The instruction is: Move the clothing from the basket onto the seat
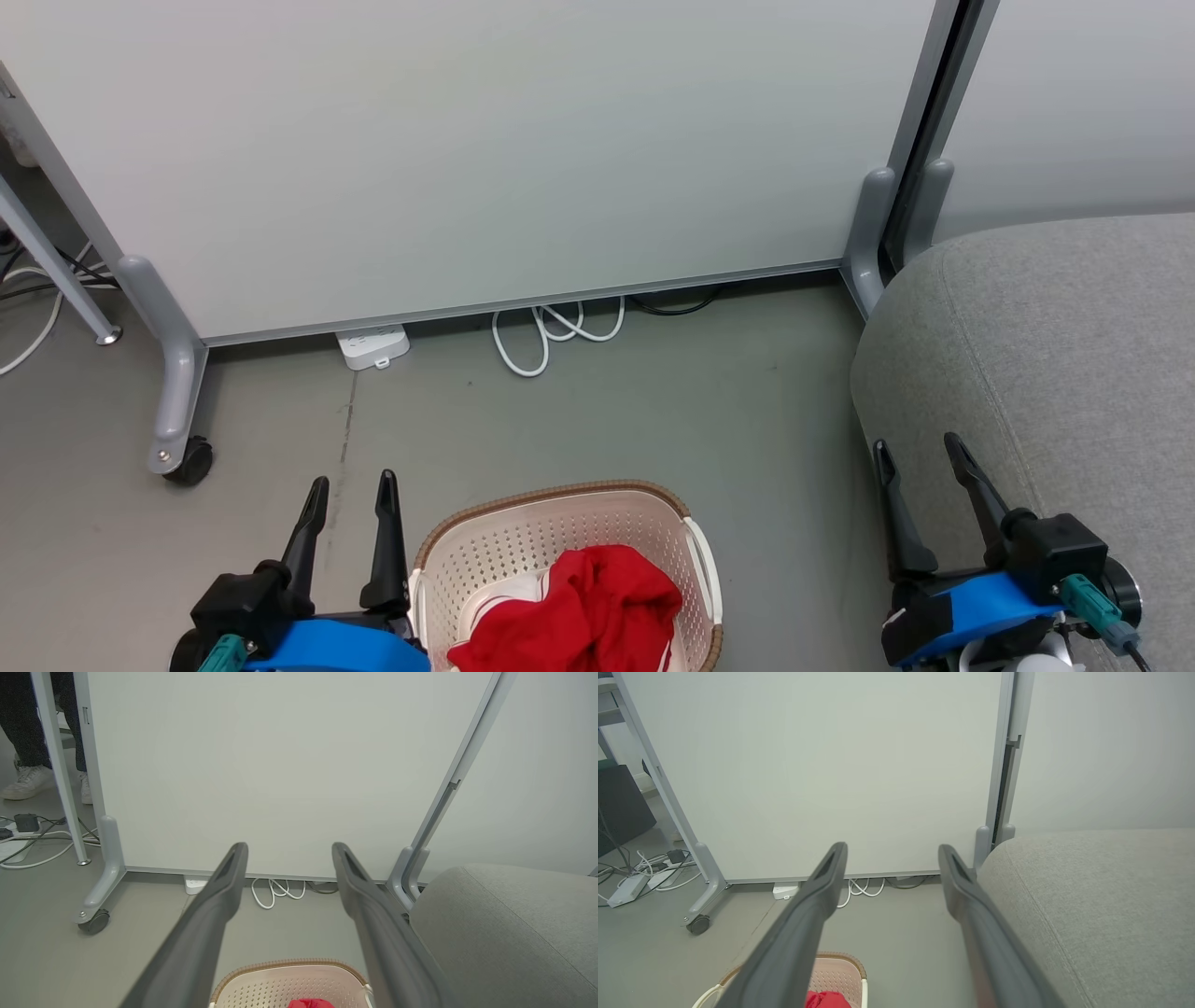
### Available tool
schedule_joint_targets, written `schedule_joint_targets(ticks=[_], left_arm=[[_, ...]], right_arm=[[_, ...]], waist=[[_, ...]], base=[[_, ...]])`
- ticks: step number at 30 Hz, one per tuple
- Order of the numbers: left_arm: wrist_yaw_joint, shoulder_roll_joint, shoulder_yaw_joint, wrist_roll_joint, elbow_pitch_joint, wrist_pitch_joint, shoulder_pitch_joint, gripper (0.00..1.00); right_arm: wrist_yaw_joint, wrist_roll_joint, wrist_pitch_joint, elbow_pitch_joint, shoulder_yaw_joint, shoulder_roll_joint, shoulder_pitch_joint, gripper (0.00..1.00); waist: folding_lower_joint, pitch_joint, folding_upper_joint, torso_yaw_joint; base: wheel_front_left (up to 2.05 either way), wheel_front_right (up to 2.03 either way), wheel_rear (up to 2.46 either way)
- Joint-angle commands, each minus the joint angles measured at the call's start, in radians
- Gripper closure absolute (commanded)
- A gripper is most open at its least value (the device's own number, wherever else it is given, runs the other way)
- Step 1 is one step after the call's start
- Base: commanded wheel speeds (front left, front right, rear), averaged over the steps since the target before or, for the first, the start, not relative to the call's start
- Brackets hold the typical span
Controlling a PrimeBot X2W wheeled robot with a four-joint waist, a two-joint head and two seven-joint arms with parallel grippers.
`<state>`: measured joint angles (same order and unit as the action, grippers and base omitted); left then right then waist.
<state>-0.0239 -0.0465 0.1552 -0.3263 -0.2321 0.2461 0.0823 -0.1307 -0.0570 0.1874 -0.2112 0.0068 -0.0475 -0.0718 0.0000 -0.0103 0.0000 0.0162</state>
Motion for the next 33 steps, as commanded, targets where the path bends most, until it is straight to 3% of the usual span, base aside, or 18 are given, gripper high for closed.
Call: schedule_joint_targets(ticks=[1, 9, 25, 33], left_arm=[[-0.003, -0.006, 0.001, 0.016, -0.001, 0.007, 0.013, 0.0], [-0.012, -0.006, 0.012, 0.063, -0.003, 0.023, 0.01, 0.0], [-0.007, -0.006, 0.006, 0.053, -0.013, 0.02, -0.001, 0.0], [0.01, -0.006, 0.02, 0.075, -0.099, 0.02, 0.021, 0.0]], right_arm=[[0.0, 0.024, 0.009, 0.007, 0.001, -0.005, -0.011, 0.0], [0.0, 0.079, 0.021, 0.007, 0.005, -0.005, -0.009, 0.0], [0.0, 0.061, 0.023, 0.0, 0.007, -0.005, -0.005, 0.0], [0.0, 0.048, 0.022, 0.019, 0.036, -0.005, -0.03, 0.0]], waist=[[0.0, 0.0, 0.0, 0.0], [0.0, 0.002, 0.0, 0.001], [0.0, 0.011, 0.0, 0.001], [0.0, -0.022, 0.0, -0.046]], base=[[0.0, 0.0, 0.0], [0.0, 0.0, 0.0], [0.0, 0.0, 0.0], [0.0, 0.0, 0.0]])
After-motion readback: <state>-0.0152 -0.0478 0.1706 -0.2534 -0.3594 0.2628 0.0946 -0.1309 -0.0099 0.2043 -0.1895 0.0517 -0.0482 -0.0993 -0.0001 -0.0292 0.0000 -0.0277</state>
